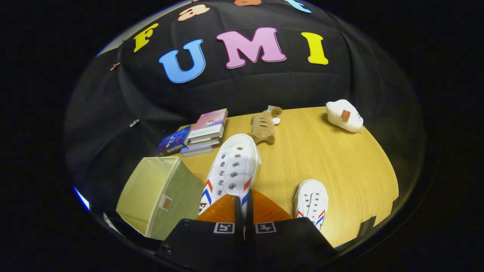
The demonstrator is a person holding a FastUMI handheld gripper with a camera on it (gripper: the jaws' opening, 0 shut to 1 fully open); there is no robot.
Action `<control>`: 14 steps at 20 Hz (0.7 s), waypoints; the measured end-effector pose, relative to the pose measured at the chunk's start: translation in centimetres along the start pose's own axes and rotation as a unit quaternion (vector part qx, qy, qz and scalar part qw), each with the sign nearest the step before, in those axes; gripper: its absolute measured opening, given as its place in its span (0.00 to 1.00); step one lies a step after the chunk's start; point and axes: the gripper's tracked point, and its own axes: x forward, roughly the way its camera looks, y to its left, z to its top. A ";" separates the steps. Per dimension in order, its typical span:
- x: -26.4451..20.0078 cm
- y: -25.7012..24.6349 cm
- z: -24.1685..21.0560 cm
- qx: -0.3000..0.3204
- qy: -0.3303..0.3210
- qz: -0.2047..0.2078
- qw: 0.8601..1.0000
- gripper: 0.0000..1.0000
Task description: Open the storage box then place both shoes into the box .Put the left shoe in first, then the right shoe, with the right side of both shoes facing outward in a uniform manner.
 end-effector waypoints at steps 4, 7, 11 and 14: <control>-0.4 7.8 0.6 0.045 0.041 0.054 0.997 0.05; 0.2 14.3 -0.9 0.057 0.089 0.099 0.990 0.05; 2.4 20.7 -4.4 0.052 0.143 0.125 0.980 0.05; 4.5 23.0 -7.1 0.061 0.175 0.106 0.977 0.05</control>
